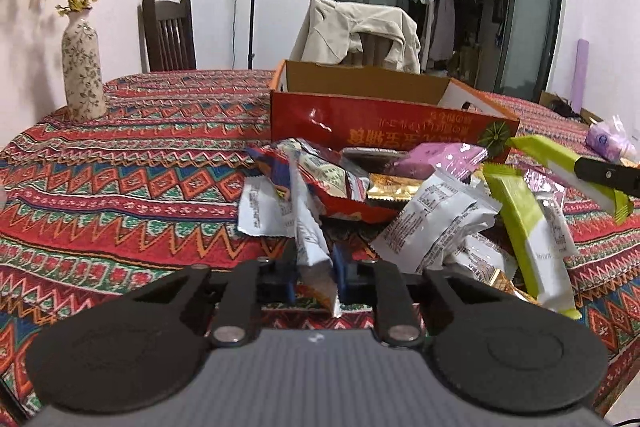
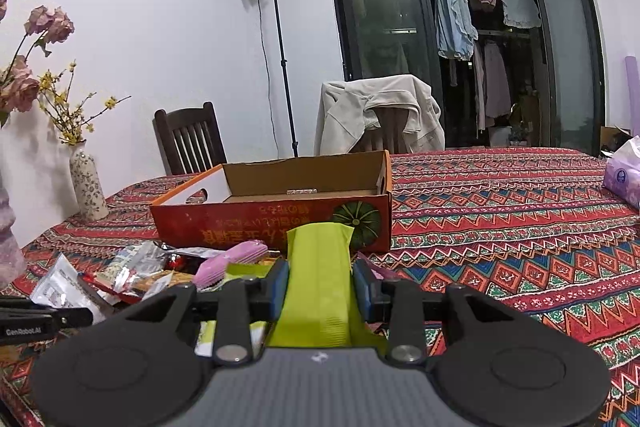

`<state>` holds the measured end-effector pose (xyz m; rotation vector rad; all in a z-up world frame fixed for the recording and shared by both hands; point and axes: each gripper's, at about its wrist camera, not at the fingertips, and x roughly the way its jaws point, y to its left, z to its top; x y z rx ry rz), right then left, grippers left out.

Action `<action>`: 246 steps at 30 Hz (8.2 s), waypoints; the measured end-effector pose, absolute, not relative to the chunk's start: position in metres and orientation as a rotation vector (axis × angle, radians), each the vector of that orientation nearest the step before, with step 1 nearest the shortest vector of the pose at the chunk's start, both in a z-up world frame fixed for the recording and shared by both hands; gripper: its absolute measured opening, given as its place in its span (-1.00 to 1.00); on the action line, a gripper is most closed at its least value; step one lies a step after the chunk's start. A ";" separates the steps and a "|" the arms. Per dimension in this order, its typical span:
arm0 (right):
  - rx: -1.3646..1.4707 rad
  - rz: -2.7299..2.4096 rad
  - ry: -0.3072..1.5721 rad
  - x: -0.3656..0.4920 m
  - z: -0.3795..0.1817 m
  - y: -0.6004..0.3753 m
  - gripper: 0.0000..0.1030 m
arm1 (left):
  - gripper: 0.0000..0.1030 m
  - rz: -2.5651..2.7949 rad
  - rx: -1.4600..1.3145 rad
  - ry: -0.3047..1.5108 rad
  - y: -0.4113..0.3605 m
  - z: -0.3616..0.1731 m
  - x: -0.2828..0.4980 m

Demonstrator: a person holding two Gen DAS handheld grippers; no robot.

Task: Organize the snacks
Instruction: 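Lift the lime-green bar with the right gripper while the left gripper grasps a white wrapper, then carry both snacks into the cardboard box and open both grippers, then withdraw both tools from the box back toward the snack pile, then grasp the green-and-white bar with the right gripper while the left gripper grasps a white packet, then carry both snacks over the box and open both grippers inside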

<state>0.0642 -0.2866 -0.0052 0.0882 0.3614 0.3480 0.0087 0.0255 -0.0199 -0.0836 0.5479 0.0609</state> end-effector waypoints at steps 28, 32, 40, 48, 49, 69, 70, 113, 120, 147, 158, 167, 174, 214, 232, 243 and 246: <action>0.063 0.367 0.290 0.098 0.052 -0.257 -0.34 | -0.70 0.024 -0.054 0.304 0.010 0.082 0.080; 0.065 0.354 0.296 0.124 0.065 -0.249 -0.34 | -0.70 0.027 -0.069 0.319 0.006 0.086 0.116; 0.076 0.332 0.324 0.189 0.068 -0.223 -0.34 | -0.70 0.060 -0.093 0.358 0.000 0.077 0.186; 0.115 0.315 0.352 0.253 0.051 -0.209 -0.34 | -0.70 0.109 -0.116 0.395 0.007 0.056 0.248; 0.121 0.312 0.356 0.260 0.048 -0.209 -0.34 | -0.70 0.112 -0.121 0.399 0.009 0.052 0.254; 0.175 0.346 0.414 0.282 0.007 -0.227 0.97 | 1.00 0.107 -0.122 0.355 0.015 0.029 0.243; 0.173 0.348 0.416 0.281 0.006 -0.227 1.00 | 1.00 0.103 -0.130 0.357 0.016 0.030 0.241; 0.079 0.435 0.434 0.096 0.011 -0.250 1.00 | 1.00 0.119 -0.110 0.362 0.024 0.032 0.043; 0.025 0.427 0.485 0.074 -0.004 -0.235 0.96 | 1.00 0.143 -0.137 0.397 0.036 0.019 0.028; 0.061 0.421 0.496 0.068 -0.018 -0.239 -0.33 | 1.00 0.047 -0.103 0.462 0.008 0.001 0.031; 0.089 0.429 0.472 0.072 -0.018 -0.250 -0.33 | 1.00 -0.024 -0.070 0.488 -0.025 -0.014 0.032; 0.112 0.446 0.469 0.073 -0.022 -0.258 -0.32 | 1.00 0.030 -0.017 0.489 -0.049 -0.026 0.043; 0.125 0.459 0.467 0.073 -0.025 -0.263 -0.32 | 1.00 0.079 -0.090 0.462 -0.035 -0.025 0.047; 0.066 0.439 0.384 0.069 -0.002 -0.247 -0.32 | -0.13 -0.021 -0.141 0.336 -0.014 0.021 0.034; 0.064 0.399 0.300 0.136 0.058 -0.227 -0.32 | -0.13 0.003 -0.095 0.218 -0.025 0.091 0.104; 0.101 0.352 0.299 0.208 0.075 -0.214 -0.32 | -0.13 0.059 -0.147 0.228 -0.020 0.095 0.175; 0.110 0.334 0.312 0.231 0.071 -0.209 -0.32 | -0.13 0.086 -0.173 0.253 -0.013 0.089 0.199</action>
